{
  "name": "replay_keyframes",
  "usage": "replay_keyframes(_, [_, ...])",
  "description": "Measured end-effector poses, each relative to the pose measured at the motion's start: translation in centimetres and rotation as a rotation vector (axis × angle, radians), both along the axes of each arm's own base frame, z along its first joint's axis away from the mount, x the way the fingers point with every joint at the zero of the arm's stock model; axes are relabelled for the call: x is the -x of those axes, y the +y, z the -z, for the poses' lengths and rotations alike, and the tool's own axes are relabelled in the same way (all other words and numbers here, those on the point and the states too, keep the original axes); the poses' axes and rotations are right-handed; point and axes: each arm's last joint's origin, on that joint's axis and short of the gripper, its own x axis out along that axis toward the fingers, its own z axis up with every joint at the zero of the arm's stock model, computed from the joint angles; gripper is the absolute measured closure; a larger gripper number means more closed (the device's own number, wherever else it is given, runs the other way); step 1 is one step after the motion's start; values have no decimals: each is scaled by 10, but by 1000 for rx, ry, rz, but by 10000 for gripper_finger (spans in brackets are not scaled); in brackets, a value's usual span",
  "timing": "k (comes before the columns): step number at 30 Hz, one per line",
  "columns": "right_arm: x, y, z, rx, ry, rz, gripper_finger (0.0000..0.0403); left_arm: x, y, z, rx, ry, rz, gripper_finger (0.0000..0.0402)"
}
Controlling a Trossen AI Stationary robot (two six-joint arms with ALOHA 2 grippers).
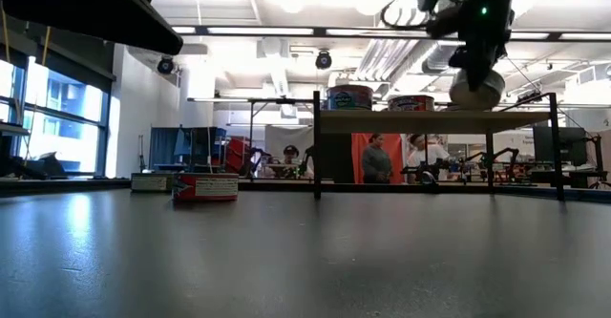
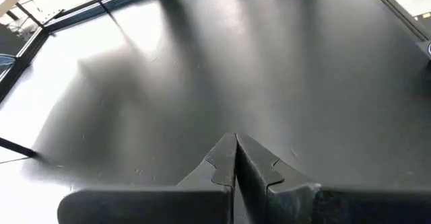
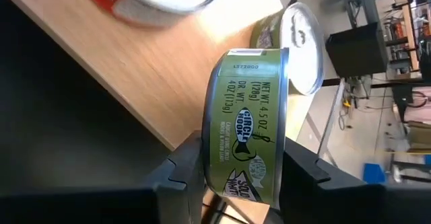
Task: Stack canned seafood by type on shelf
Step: Put the green tuna can on the shelf aligned with other green tuna can, then stack the blue tuna can on top of the other blue tuna can on the shelf
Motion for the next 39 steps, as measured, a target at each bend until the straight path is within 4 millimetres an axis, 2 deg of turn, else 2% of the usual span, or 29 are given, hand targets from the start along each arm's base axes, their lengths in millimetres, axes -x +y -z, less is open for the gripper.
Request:
replay_keyframes(5, [4,-12,10,-9,40,25,282,0,0,0,0,-1,-1,401])
replay_keyframes(10, [6,-19,10,-6,40,55,201,0,0,0,2,-3,-2,401])
replay_keyframes(13, [5,-19,10,-11,54,38,171,0,0,0,2,-3,-2,401])
replay_keyframes(20, [4,-19,10,-13,38,36,160,0,0,0,2,-3,-2,401])
replay_keyframes(24, [-1,-15,0,-15,-12,20,159,0,0,0,14,-5,-9,401])
replay_keyframes(31, [-13,15,-19,82,-158,-58,165,1,-1,0,50,-9,-27,401])
replay_keyframes(34, [-19,40,-19,77,-267,-106,167,3,-3,0,55,-7,-24,401])
replay_keyframes(39, [-30,94,-6,6,-465,-283,167,9,-7,0,31,-31,-54,401])
